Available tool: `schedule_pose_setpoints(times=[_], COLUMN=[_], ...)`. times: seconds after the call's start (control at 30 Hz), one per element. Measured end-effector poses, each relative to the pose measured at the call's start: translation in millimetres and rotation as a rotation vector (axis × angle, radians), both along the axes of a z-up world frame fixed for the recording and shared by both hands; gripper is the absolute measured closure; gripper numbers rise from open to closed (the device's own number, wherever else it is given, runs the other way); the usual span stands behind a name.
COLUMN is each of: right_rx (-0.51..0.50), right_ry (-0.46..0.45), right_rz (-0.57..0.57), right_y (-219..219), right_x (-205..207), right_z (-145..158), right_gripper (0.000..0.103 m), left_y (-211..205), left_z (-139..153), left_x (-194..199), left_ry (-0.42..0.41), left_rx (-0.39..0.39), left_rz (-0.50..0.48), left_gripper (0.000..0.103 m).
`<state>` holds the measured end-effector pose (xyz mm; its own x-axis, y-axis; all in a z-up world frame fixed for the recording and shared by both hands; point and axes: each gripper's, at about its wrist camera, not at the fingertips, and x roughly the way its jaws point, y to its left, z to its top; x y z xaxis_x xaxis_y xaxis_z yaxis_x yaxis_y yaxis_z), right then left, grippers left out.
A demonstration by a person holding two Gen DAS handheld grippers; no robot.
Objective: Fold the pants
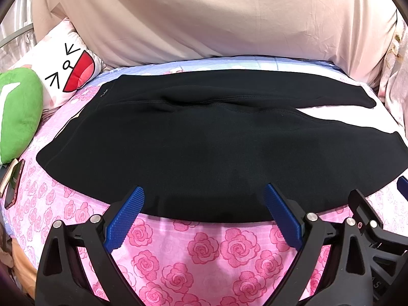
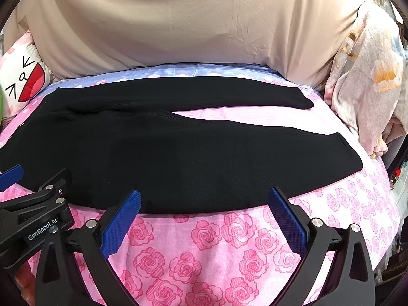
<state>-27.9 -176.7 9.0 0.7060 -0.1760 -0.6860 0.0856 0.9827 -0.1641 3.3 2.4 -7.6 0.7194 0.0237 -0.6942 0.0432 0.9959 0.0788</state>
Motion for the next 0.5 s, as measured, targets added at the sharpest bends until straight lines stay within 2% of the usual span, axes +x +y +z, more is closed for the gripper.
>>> schedule_pose_setpoints(times=[0.5], right_rx=[-0.001], right_ry=[-0.002], right_rz=[0.0], right_y=[-0.2], right_x=[-0.7], right_z=[-1.2], right_gripper=[0.005], left_y=[1.6], left_z=[0.6], left_x=[-0.7], left_ry=[0.0], left_rx=[0.002], left_rz=[0.0], left_gripper=[0.01])
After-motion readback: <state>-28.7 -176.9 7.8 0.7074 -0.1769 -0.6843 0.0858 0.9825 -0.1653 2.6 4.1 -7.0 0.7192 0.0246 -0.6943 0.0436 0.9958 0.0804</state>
